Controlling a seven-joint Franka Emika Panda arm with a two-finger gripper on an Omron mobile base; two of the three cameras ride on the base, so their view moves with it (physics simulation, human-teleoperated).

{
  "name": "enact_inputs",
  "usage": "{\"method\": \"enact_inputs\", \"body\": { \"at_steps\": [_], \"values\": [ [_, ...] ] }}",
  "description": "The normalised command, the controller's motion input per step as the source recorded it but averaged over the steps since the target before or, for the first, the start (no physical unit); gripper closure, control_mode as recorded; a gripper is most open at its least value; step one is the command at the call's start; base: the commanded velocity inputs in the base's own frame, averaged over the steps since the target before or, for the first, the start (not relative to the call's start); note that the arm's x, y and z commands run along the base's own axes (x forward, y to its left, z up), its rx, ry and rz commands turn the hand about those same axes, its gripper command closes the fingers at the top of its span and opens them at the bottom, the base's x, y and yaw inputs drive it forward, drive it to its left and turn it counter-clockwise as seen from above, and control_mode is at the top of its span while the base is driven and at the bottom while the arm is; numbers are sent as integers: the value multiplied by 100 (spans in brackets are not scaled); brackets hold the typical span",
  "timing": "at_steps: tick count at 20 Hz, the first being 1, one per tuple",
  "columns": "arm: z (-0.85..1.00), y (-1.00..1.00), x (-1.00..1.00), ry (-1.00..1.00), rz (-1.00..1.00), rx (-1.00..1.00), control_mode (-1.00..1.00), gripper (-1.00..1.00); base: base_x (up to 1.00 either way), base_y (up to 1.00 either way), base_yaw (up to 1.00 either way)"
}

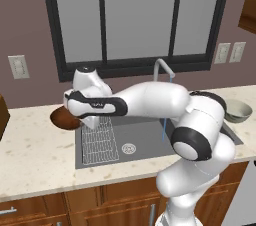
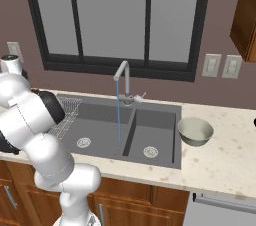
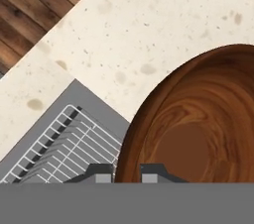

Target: Rinse each bowl for a few seconds and place them down in the sink or on the counter.

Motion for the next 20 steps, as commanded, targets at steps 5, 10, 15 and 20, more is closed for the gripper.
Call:
{"method": "enact_inputs", "body": {
  "at_steps": [5, 10, 15, 20],
  "values": [
    [-24, 14, -6, 0, 4, 5, -100, 100, 0, 0, 0],
    [-22, 22, -3, -1, 3, 1, -100, 100, 0, 0, 0],
    [-17, 27, 0, -2, 3, 0, -100, 100, 0, 0, 0],
    [-18, 22, -2, 0, 3, 0, -100, 100, 0, 0, 0]
  ]
}}
